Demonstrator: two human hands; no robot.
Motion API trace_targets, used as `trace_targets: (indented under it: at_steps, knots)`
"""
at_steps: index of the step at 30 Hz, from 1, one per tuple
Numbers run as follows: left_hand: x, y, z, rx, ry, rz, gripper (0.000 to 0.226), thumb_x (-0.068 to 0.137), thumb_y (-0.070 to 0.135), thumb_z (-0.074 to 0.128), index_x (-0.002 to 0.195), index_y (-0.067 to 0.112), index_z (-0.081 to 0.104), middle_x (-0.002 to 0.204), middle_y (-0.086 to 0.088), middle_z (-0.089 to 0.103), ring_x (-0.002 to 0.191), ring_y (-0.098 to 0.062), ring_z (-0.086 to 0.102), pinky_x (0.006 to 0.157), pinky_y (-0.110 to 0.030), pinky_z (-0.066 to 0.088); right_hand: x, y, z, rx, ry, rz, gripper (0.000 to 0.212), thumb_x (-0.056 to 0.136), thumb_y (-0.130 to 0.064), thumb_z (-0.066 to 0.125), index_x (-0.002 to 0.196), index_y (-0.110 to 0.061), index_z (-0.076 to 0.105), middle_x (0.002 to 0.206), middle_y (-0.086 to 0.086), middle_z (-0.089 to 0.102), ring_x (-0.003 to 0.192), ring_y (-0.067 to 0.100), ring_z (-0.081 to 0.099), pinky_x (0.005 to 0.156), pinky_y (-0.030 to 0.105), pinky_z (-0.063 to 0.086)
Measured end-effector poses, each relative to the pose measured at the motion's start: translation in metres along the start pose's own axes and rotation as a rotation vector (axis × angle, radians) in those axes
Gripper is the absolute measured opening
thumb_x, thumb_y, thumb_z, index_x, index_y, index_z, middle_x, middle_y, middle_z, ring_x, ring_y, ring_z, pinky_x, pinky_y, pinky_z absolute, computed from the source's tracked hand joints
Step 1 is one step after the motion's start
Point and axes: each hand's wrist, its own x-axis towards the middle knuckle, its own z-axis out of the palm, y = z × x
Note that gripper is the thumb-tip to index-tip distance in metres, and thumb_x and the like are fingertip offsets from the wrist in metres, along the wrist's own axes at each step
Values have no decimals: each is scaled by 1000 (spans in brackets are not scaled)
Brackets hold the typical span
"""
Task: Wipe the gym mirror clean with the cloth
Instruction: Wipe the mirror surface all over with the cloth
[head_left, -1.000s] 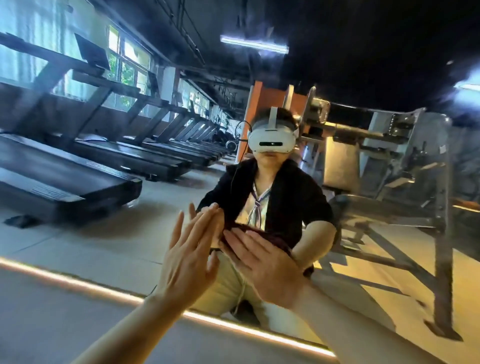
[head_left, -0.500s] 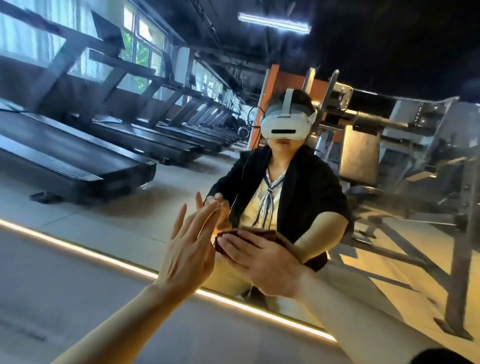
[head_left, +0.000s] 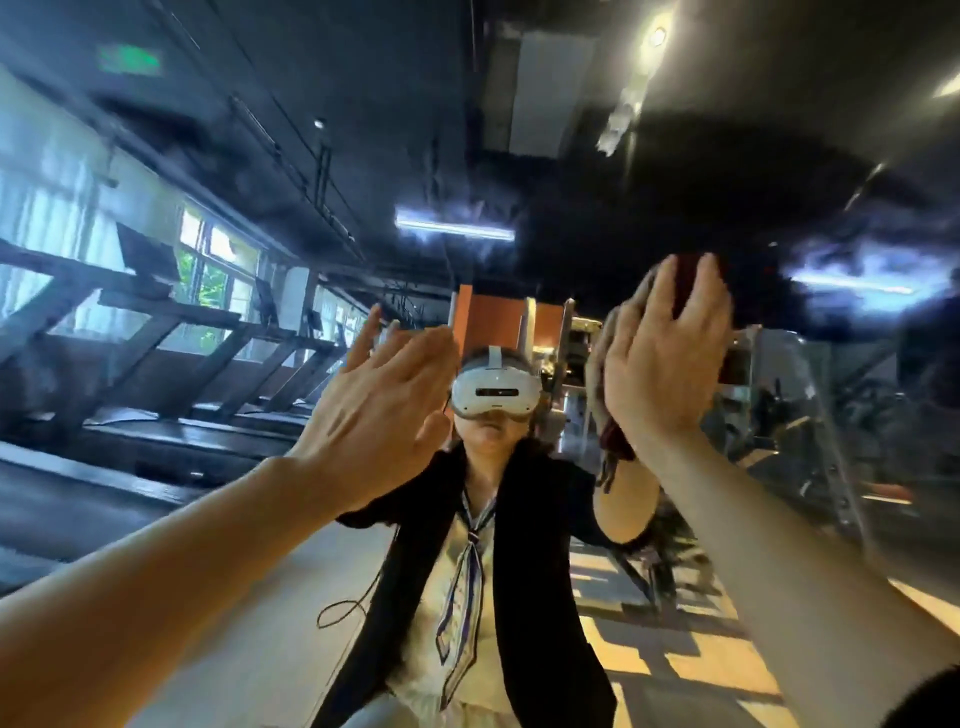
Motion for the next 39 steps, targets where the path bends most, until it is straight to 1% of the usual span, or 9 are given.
trace_targets:
  at_steps: [5, 8, 11, 14, 17, 22, 32, 35, 39]
  knots:
    - [28, -27, -17, 30, 86, -117, 64, 84, 35, 34, 130, -1, 60, 135, -19, 61, 124, -35, 59, 114, -65, 28, 8, -111, 27, 159, -82, -574, 58, 104, -32, 19, 147, -4, 45, 155, 21, 40, 145, 34, 36, 122, 44, 19]
    - [34, -29, -18, 38, 136, -155, 64, 84, 33, 36, 130, -5, 59, 133, -23, 61, 122, -40, 60, 109, -70, 31, 27, -125, 30, 167, -154, -706, 65, 98, -28, 11, 148, -7, 46, 157, 16, 39, 147, 30, 34, 122, 43, 20]
    - [49, -16, -10, 39, 130, -146, 62, 86, 33, 37, 134, -3, 57, 137, -20, 58, 126, -36, 57, 113, -67, 28, 47, -104, 33, 182, -155, -646, 62, 97, -25, 17, 148, -8, 46, 157, 16, 38, 147, 31, 34, 123, 46, 22]
    - [73, 11, 0, 8, 156, -87, 57, 89, 28, 39, 134, 0, 57, 138, -17, 59, 128, -32, 56, 119, -61, 21, 62, -67, 35, 170, -80, -539, 50, 101, -25, 38, 147, -7, 48, 156, 17, 39, 145, 33, 37, 121, 49, 28]
    - [100, 49, 11, -14, 183, -5, 54, 90, 24, 45, 139, 5, 55, 138, -12, 59, 130, -29, 54, 120, -59, 19, 76, -30, 29, 164, -37, -483, 52, 101, -25, 30, 145, -7, 50, 155, 16, 42, 144, 32, 39, 120, 49, 31]
    - [143, 107, 22, 20, 137, 58, 57, 91, 32, 38, 140, 9, 55, 139, -9, 59, 132, -26, 52, 123, -52, 10, 98, 46, 19, 142, 34, -392, 46, 102, -23, 40, 144, -8, 52, 154, 15, 44, 143, 30, 41, 119, 47, 33]
    - [209, 226, 44, 85, 172, 221, 61, 86, 36, 35, 132, 6, 62, 138, -12, 60, 130, -27, 54, 115, -54, 19, 130, 243, -20, 31, 39, -141, 46, 106, -26, 33, 146, -11, 49, 156, 14, 38, 140, 30, 39, 116, 48, 36]
    - [223, 263, 52, 79, 169, 243, 63, 89, 38, 33, 139, 5, 55, 148, -13, 50, 138, -27, 47, 115, -56, 22, 125, 309, -32, -31, 42, -17, 47, 105, -27, 33, 145, -8, 49, 155, 15, 38, 139, 33, 39, 116, 50, 36]
    - [235, 281, 58, 105, 167, 192, 65, 93, 41, 31, 143, 3, 49, 152, -16, 44, 142, -29, 41, 114, -51, 21, 116, 334, -40, -63, 67, 167, 44, 104, -28, 38, 141, -6, 48, 146, 17, 45, 133, 35, 44, 108, 53, 42]
